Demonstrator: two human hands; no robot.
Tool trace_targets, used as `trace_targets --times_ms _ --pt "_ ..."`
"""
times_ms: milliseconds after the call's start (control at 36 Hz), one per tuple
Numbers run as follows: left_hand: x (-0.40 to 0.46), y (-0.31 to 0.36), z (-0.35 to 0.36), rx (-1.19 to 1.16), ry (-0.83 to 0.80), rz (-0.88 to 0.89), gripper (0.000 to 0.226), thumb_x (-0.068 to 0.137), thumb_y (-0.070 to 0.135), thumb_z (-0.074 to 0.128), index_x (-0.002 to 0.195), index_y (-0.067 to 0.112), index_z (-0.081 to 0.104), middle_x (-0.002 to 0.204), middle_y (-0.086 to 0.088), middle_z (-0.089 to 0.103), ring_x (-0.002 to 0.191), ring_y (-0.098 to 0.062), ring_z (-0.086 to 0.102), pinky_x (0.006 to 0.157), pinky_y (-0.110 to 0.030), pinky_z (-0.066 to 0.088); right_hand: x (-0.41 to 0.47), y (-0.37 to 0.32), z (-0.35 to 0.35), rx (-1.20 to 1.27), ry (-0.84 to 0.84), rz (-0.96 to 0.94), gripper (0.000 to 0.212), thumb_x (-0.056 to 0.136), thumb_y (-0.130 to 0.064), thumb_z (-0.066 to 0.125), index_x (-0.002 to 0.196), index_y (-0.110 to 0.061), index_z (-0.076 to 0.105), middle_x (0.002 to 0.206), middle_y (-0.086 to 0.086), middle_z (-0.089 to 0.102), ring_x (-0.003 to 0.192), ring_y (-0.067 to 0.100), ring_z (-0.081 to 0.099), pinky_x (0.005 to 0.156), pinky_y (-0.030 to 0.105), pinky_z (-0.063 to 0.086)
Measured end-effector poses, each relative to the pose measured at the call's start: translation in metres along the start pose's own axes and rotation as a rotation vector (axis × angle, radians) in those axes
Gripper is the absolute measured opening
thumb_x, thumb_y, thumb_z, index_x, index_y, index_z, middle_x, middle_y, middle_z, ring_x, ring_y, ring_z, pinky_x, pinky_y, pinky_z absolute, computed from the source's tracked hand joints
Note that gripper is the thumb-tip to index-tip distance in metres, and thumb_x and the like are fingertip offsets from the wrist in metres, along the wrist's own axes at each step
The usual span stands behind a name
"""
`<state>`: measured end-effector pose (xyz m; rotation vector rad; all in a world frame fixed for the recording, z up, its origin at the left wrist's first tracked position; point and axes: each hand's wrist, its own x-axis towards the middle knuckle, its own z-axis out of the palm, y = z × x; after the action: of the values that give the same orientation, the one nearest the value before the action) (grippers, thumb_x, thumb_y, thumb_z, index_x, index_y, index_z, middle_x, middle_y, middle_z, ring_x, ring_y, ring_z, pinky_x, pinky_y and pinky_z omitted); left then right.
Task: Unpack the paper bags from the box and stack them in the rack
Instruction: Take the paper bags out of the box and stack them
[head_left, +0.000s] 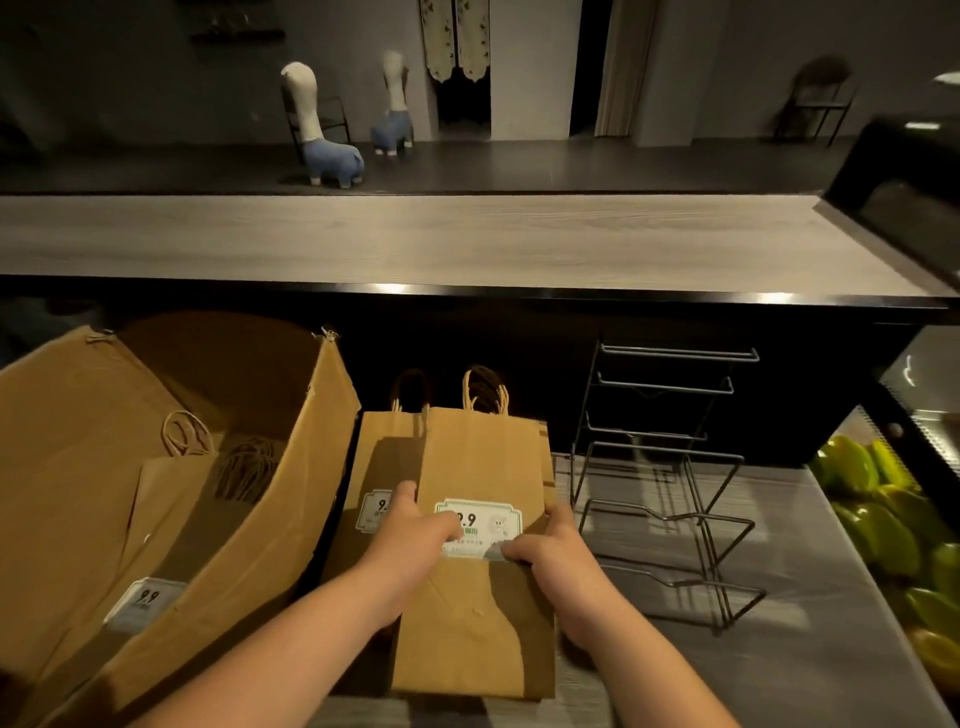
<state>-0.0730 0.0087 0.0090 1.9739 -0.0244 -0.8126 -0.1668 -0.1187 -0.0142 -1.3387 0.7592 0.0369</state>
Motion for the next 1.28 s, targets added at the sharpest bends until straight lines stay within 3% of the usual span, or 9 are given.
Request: trace_targets --times_ms 111,194,250,417,528,694,889,1083,1278 --pt "0.017 0.015 0.006 0.124 0.091 0.075 0.063 0.082 0.013 0.062 0.139 0.017 0.036 0.122 -0.008 0.058 0.105 -0.025 0.058 0.081 -0.04 0.052 0.012 -0.024 -0.002 -0.143 0.065 -0.035 0.046 0.087 0.0 0.059 0.125 -0.017 0.039 0.105 0.004 0.062 0.089 0.019 0.064 0.057 0.024 0.049" --pt "0.032 0.024 0.013 0.264 0.149 0.093 0.074 0.086 0.019 0.063 0.15 0.019 0.025 0.152 -0.012 0.032 0.136 -0.032 0.036 0.105 -0.045 0.04 0.023 -0.038 -0.003 -0.287 0.155 -0.032 0.033 0.09 -0.002 0.053 0.113 -0.018 0.037 0.094 -0.002 0.052 0.088 0.018 0.056 0.068 0.03 0.047" --pt "0.041 0.027 0.019 0.322 0.163 0.097 0.075 0.086 0.022 0.064 0.15 0.019 0.025 0.157 -0.011 0.023 0.141 -0.032 0.028 0.11 -0.046 0.036 0.034 -0.043 -0.003 -0.347 0.207 0.009 0.032 0.09 -0.004 0.054 0.11 -0.02 0.033 0.093 -0.003 0.046 0.092 0.02 0.052 0.078 0.034 0.047" --pt "0.058 0.032 0.034 0.362 0.15 0.043 0.073 0.087 0.014 0.066 0.148 0.014 0.026 0.146 -0.01 0.038 0.128 -0.03 0.044 0.096 -0.035 0.045 0.058 -0.046 0.007 -0.467 0.321 0.115 0.08 0.079 -0.017 0.075 0.142 -0.009 0.028 0.145 0.012 0.037 0.13 0.031 0.044 0.106 0.039 0.043" --pt "0.065 0.024 0.036 0.44 0.146 0.026 0.064 0.088 0.019 0.064 0.143 0.012 0.033 0.139 -0.01 0.045 0.118 -0.031 0.049 0.08 -0.033 0.046 0.06 -0.041 0.011 -0.531 0.323 0.134 0.099 0.077 -0.03 0.079 0.15 -0.01 0.015 0.152 0.012 0.027 0.137 0.034 0.034 0.11 0.041 0.036" --pt "0.066 0.02 0.032 0.546 0.142 0.039 0.052 0.086 0.029 0.065 0.131 0.013 0.046 0.127 -0.009 0.053 0.107 -0.03 0.055 0.074 -0.033 0.049 0.064 -0.033 0.017 -0.671 0.34 0.132 0.104 0.081 -0.034 0.073 0.152 -0.007 0.003 0.155 0.013 0.02 0.142 0.033 0.022 0.113 0.042 0.03" --pt "0.066 0.019 0.033 0.63 0.089 0.025 0.048 0.09 0.023 0.057 0.135 0.014 0.045 0.142 -0.009 0.033 0.119 -0.03 0.046 0.091 -0.036 0.049 0.065 -0.025 0.026 -0.86 0.325 0.098 0.109 0.087 -0.032 0.066 0.152 -0.008 -0.018 0.161 0.013 -0.002 0.148 0.032 0.006 0.119 0.042 0.019" --pt "0.065 0.017 0.03 0.557 0.075 0.051 0.054 0.089 0.015 0.059 0.14 0.014 0.042 0.138 -0.008 0.045 0.119 -0.029 0.05 0.09 -0.033 0.049 0.067 -0.021 0.026 -0.886 0.288 0.055 0.102 0.088 -0.033 0.065 0.155 -0.016 -0.01 0.161 0.012 -0.016 0.148 0.034 0.002 0.119 0.046 0.02" --pt "0.061 0.014 0.023 0.351 0.071 0.084 0.057 0.09 0.014 0.061 0.142 0.02 0.038 0.137 -0.005 0.047 0.112 -0.022 0.05 0.087 -0.032 0.048 0.063 -0.025 0.03 -0.932 0.354 -0.054 0.087 0.088 -0.035 0.062 0.154 -0.018 0.008 0.162 0.008 -0.011 0.149 0.03 -0.003 0.122 0.044 0.008"
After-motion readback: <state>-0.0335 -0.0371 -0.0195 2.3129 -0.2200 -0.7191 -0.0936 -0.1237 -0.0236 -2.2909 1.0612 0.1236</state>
